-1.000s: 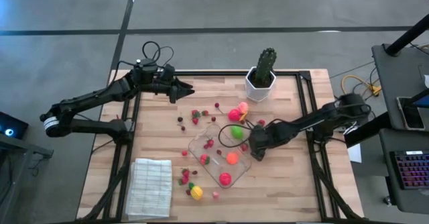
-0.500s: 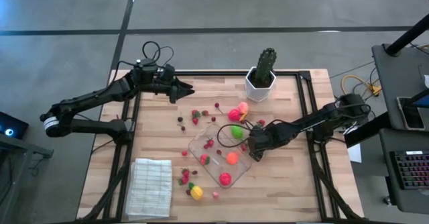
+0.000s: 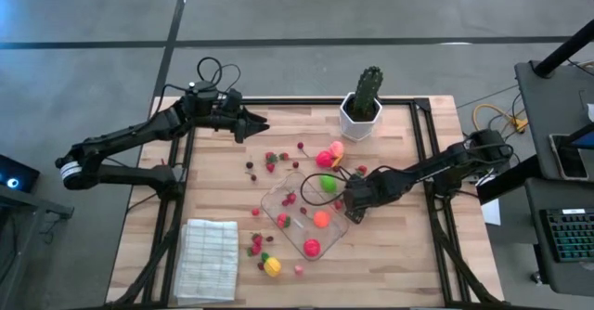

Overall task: Pick and placing Produce into tupperware
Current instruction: Put the green watermelon into the transparent bin

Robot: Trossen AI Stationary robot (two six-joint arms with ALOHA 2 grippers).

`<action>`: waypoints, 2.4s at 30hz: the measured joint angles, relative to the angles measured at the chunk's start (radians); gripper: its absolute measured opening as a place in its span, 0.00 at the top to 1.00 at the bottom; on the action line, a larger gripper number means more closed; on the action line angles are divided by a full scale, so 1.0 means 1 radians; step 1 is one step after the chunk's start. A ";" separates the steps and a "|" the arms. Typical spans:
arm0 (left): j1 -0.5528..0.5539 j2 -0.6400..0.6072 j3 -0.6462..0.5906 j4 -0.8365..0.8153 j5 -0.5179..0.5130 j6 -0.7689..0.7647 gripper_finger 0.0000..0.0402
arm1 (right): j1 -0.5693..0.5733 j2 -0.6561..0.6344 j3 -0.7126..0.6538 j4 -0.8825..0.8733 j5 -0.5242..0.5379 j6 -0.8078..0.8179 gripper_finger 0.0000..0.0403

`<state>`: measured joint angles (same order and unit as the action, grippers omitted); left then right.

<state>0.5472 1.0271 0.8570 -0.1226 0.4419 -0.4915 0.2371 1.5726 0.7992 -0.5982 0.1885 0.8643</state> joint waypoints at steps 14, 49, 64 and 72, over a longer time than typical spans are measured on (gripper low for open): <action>0.000 0.000 0.000 0.000 0.028 0.000 0.50 | -0.001 0.000 -0.011 -0.056 0.075 0.097 0.27; 0.000 0.001 0.000 0.000 0.025 -0.001 0.50 | -0.028 -0.020 -0.002 -0.096 0.033 0.042 0.28; 0.000 0.003 0.000 0.004 0.005 0.000 0.50 | -0.078 -0.275 0.270 -0.115 0.153 -0.054 0.27; 0.001 0.002 0.000 -0.001 0.098 0.001 0.50 | -0.076 -0.038 0.523 -0.069 0.094 0.037 0.28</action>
<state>0.5480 1.0286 0.8566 -0.1232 0.5396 -0.4907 0.1615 1.5343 1.3222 -0.6671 0.2827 0.9013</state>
